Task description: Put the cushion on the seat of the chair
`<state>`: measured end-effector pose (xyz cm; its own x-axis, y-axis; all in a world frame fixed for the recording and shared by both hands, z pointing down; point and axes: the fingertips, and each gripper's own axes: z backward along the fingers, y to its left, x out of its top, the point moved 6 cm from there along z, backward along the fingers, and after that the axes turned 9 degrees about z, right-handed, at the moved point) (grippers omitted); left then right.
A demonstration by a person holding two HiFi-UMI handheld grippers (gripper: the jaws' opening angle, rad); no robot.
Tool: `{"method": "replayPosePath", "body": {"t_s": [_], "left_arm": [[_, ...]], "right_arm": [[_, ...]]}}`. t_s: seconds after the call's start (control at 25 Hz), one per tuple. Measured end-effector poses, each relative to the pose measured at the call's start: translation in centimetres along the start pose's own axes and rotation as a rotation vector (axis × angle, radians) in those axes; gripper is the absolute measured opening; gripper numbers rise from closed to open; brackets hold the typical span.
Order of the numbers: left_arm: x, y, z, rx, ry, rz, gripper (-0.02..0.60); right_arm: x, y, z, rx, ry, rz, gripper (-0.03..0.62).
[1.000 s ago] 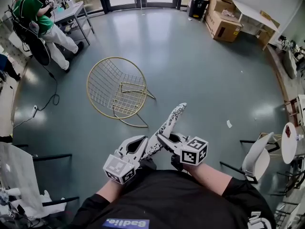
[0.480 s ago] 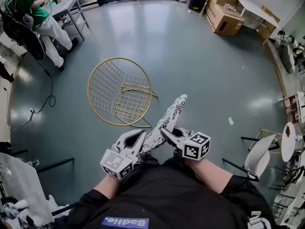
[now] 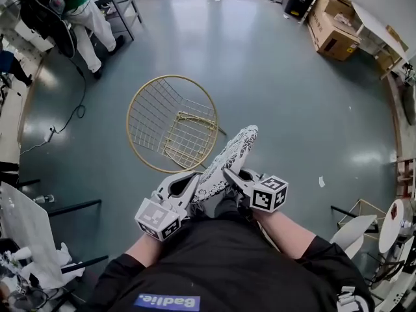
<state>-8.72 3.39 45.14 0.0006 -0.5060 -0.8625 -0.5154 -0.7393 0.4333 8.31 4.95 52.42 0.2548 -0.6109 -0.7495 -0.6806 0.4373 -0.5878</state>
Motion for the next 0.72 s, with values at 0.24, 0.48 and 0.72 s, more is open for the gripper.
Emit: {"method": "replayPosePath", "body": {"t_s": [0.24,0.48,0.72], "left_arm": [[1.2,1.1,-3.5,0.11,-0.022,0.04,0.017],[1.1,2.1,-7.1,0.159,-0.023,0.069,0.017],[0.6,4.8,-8.4,0.174,-0.024,0.106,0.017]], "right_arm": [[1.3,-5.1,-1.4,0.067,0.067,-0.029,0.037],[1.0,-10.5,-3.1,0.062,0.111,-0.084,0.037],[-0.3,-14.0,-5.6,0.028,0.154,-0.086,0.037]]}}
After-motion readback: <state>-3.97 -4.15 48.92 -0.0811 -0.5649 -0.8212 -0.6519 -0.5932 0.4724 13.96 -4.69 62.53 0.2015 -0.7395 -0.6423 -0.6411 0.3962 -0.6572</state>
